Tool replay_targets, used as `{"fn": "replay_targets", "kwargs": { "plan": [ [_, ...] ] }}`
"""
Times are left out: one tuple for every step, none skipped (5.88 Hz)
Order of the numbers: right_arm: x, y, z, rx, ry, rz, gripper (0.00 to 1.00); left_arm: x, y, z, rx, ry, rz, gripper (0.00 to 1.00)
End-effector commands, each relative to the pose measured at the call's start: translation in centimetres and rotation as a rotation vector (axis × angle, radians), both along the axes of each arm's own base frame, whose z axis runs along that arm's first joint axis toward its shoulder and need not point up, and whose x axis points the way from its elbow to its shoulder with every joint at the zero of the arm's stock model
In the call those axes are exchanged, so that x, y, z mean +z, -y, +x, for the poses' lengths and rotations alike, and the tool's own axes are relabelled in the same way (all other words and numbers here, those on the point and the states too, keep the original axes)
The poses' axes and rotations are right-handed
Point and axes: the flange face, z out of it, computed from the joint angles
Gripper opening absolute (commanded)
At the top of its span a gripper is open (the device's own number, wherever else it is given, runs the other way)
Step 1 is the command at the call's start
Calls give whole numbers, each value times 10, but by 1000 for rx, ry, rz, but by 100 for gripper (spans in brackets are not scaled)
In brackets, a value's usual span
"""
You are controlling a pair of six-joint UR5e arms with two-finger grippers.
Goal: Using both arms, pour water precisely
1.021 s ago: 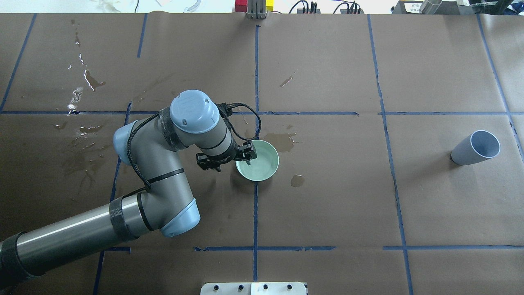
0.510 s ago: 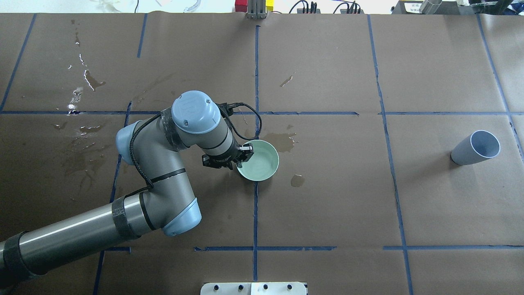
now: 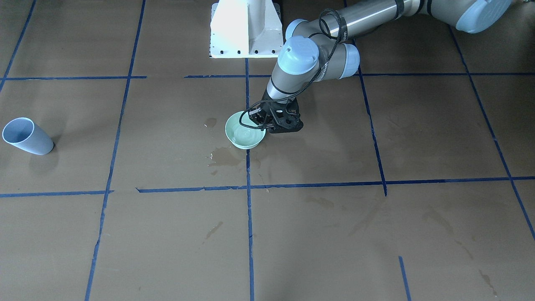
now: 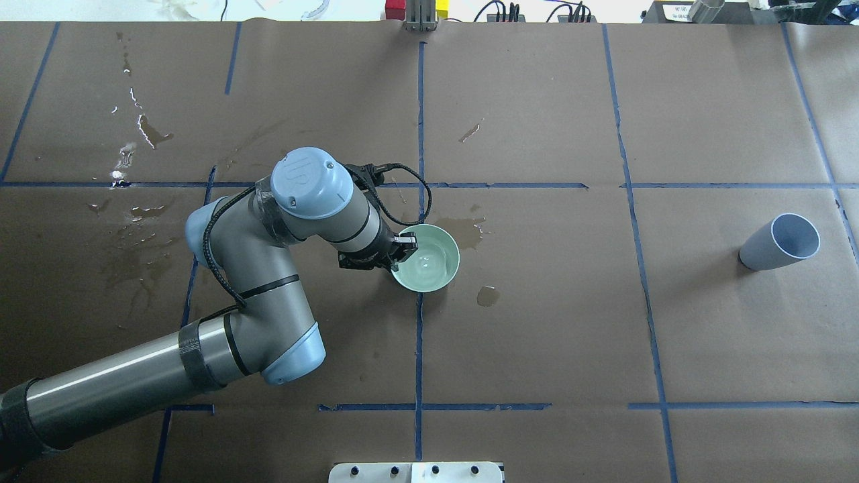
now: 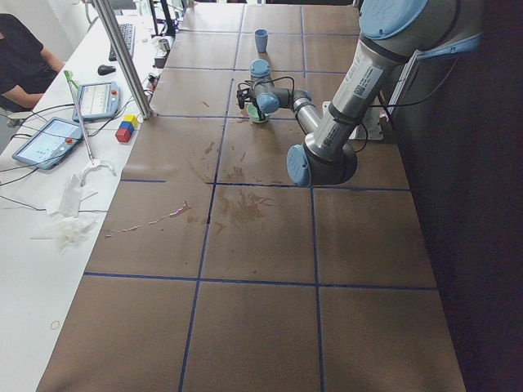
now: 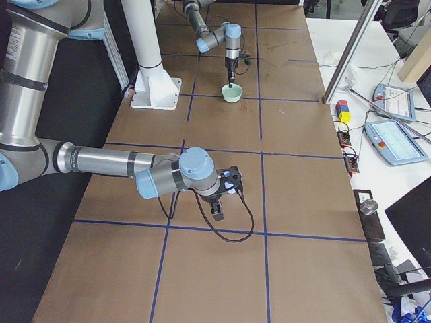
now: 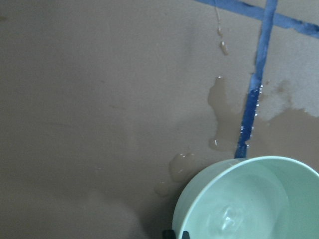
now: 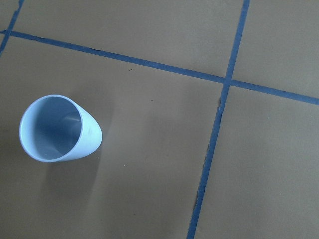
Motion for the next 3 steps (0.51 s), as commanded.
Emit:
{"fn": "replay_targets", "kwargs": {
  "plan": [
    [0,0,0,0,1,-1,100,15,1,-59,-39,-35,21,0],
    [0,0,0,0,1,-2,100,31,-8,-95,-51,-40,30,0],
    [0,0,0,0,1,-2,100,54,-10,-120,-50,-19,53,0]
  ]
}}
